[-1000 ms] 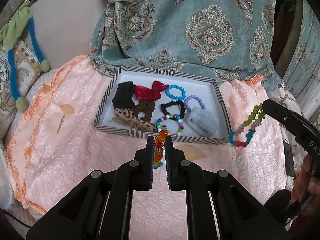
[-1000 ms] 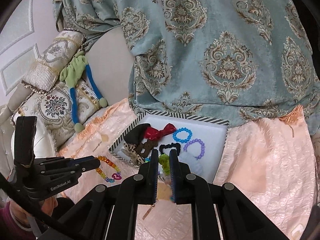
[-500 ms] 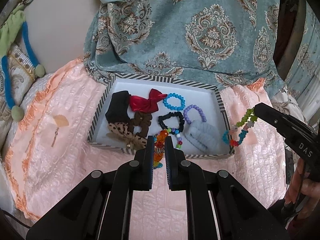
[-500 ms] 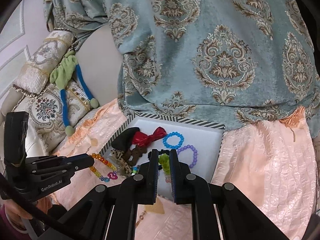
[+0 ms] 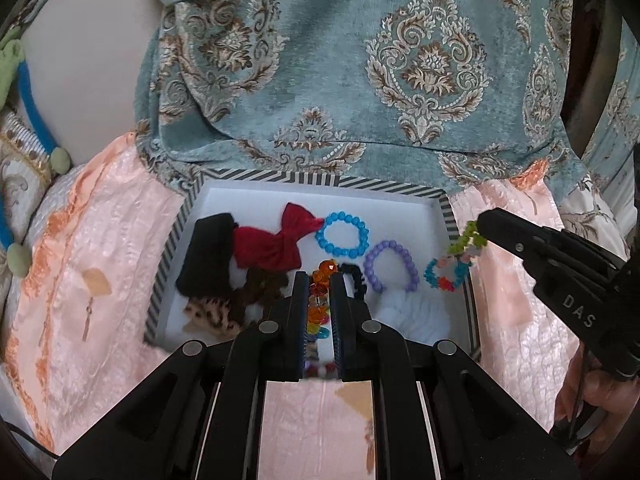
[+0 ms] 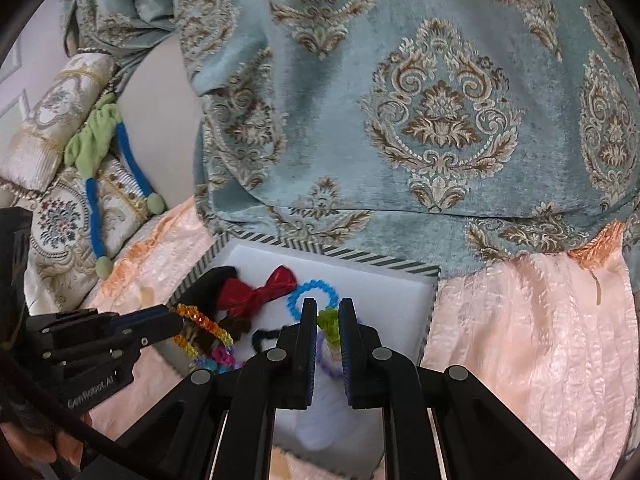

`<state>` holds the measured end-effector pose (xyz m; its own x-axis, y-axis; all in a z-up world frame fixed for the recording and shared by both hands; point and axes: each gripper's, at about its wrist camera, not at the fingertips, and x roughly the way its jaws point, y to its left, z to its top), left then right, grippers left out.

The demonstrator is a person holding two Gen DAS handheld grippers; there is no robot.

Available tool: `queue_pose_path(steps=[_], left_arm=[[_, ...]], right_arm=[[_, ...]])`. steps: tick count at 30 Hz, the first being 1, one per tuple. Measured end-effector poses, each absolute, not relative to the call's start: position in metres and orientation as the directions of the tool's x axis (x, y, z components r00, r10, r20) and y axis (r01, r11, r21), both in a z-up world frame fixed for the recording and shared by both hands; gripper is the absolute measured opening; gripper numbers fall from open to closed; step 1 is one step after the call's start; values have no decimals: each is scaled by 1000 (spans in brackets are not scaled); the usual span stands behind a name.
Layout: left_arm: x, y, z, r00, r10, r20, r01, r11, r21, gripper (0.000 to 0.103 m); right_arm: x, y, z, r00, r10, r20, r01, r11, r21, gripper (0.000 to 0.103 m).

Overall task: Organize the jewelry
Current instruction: 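Carry the orange and green-blue bracelets over the tray with both tools, then lower both bracelets into the tray and open both tools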

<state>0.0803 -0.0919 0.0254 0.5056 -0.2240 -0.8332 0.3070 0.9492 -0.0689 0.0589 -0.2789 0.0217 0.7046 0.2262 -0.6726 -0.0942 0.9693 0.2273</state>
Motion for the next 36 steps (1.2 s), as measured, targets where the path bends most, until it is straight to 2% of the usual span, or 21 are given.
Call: queue_pose_path(steps=[13,20,27,28,30,31,32,33,36], left_arm=[[144,-119,-12,495,-211,-843,292,954,-68,9],[171,-96,-50,462,-149,-874,202,978,-60,9],[170,-91,-66,451,-125,-883,188,981,-43,9],[168,-91,-66,457,-121,-881,188,981,-37,10],[165,-90,-64,463,-118,-879,184,982,-36,13],[164,-89,-63,464,-121,-878,181,983,-39,17],[161,-87,-62,467,-127,-875,176,983,-49,28],[158,-85,-61,470,-136,-872,173,983,-60,37],[147,-80,-57,470,-145,-871,164,984,-76,39]], right_arm=[[135,-291,-7,695,226,-683,-38,960,278,10],[155,-315,-56,605,136,-785,72,972,224,10],[153,-310,-78,573,118,-811,71,979,193,10],[152,-309,-78,569,115,-814,73,979,189,11],[151,-306,-78,572,118,-812,73,978,194,22],[147,-305,-77,580,126,-805,69,977,203,35],[142,-304,-74,590,140,-795,61,974,217,40],[137,-303,-71,597,146,-789,57,973,223,41],[119,-297,-61,611,144,-778,41,976,213,41]])
